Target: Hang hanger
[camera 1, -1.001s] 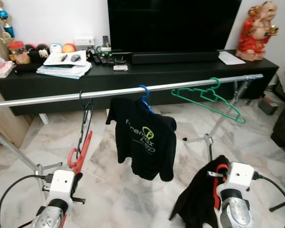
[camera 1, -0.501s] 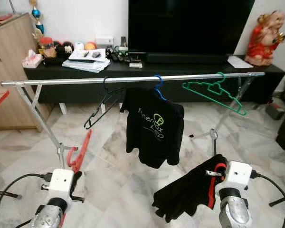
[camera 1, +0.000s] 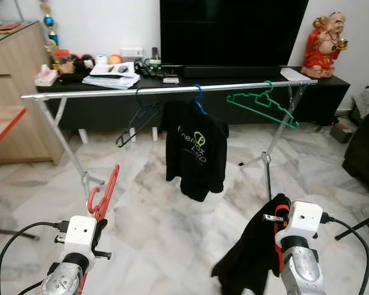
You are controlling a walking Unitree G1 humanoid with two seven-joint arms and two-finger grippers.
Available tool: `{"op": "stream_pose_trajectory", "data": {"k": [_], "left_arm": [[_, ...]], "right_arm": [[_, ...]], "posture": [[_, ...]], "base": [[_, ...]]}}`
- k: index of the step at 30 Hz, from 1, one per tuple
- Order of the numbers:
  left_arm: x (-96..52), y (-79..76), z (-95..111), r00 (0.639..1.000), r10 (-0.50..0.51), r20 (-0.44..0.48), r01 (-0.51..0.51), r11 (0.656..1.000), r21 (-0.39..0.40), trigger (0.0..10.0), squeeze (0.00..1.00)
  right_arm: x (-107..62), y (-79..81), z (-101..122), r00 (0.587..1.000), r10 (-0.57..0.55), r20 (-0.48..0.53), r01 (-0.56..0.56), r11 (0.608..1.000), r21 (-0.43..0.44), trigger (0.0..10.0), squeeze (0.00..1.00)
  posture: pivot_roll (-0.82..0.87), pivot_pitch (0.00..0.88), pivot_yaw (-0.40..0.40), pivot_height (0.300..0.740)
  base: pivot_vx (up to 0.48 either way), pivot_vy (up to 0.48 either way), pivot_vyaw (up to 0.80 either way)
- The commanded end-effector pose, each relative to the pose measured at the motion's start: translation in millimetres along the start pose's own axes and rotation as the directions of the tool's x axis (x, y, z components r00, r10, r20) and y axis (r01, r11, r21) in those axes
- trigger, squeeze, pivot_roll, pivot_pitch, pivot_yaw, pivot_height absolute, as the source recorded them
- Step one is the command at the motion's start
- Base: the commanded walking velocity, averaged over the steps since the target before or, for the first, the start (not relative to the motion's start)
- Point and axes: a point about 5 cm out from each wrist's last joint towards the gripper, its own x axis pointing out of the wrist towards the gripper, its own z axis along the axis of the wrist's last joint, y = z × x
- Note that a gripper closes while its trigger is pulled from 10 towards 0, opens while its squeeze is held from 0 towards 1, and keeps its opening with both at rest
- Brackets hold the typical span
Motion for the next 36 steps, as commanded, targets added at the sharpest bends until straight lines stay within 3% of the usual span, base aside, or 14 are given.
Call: {"op": "stream_pose_trajectory", "data": {"k": [1,13,26,28,29,33,34,36], "left_arm": [[0.8,-0.1,3,1.000,0.002,0.010,-0.002,1.000,0.003,10.0,0.00],[1.4,-0.7,5,1.000,-0.007,0.012,0.007,1.000,0.007,10.0,0.00],[1.7,-10.9,10,0.994,-0.106,0.029,0.107,0.994,-0.019,10.0,0.00],[3.4,-18.2,14,0.979,-0.202,0.012,0.203,0.979,-0.003,10.0,0.00],[3.4,-18.2,14,0.979,-0.202,0.012,0.203,0.979,-0.003,10.0,0.00],[8.3,-25.5,18,0.924,-0.377,-0.068,0.383,0.916,0.124,10.0,0.00],[9.4,-28.2,20,0.888,-0.445,-0.116,0.460,0.866,0.195,10.0,0.00],[9.6,-28.8,20,0.877,-0.462,-0.131,0.480,0.850,0.216,10.0,0.00]], "right_arm": [[0.8,-1.1,6,1.000,0.003,0.019,-0.003,1.000,-0.018,10.0,0.00],[5.1,8.0,10,0.999,0.044,0.023,-0.043,0.998,-0.056,10.0,0.00],[18.4,20.8,14,0.997,0.072,-0.016,-0.073,0.993,-0.098,10.0,0.00],[29.9,26.1,15,0.997,0.055,-0.055,-0.060,0.994,-0.092,10.0,0.00],[29.9,26.1,15,0.997,0.055,-0.055,-0.060,0.994,-0.092,10.0,0.00],[49.9,35.4,23,0.992,0.026,-0.121,-0.044,0.988,-0.150,10.0,0.00],[56.2,40.1,27,0.991,0.027,-0.131,-0.047,0.987,-0.152,10.0,0.00],[57.7,41.5,28,0.991,0.028,-0.133,-0.048,0.987,-0.151,10.0,0.00]], "posture": [[0.01,0.000,0.002,0.740],[0.02,0.000,0.003,0.740],[0.02,0.000,0.000,0.740],[0.02,0.000,0.002,0.740],[0.02,0.000,0.002,0.740],[0.02,0.000,-0.001,0.740],[0.03,0.000,-0.004,0.740],[0.03,0.000,-0.004,0.740]], "base": [[-0.311,0.000,0.00],[-0.154,0.000,0.00],[0.000,0.000,0.00],[0.000,0.000,0.00],[0.000,0.000,0.00],[0.000,0.000,0.00],[0.000,0.000,0.00],[0.000,0.000,0.00]]}}
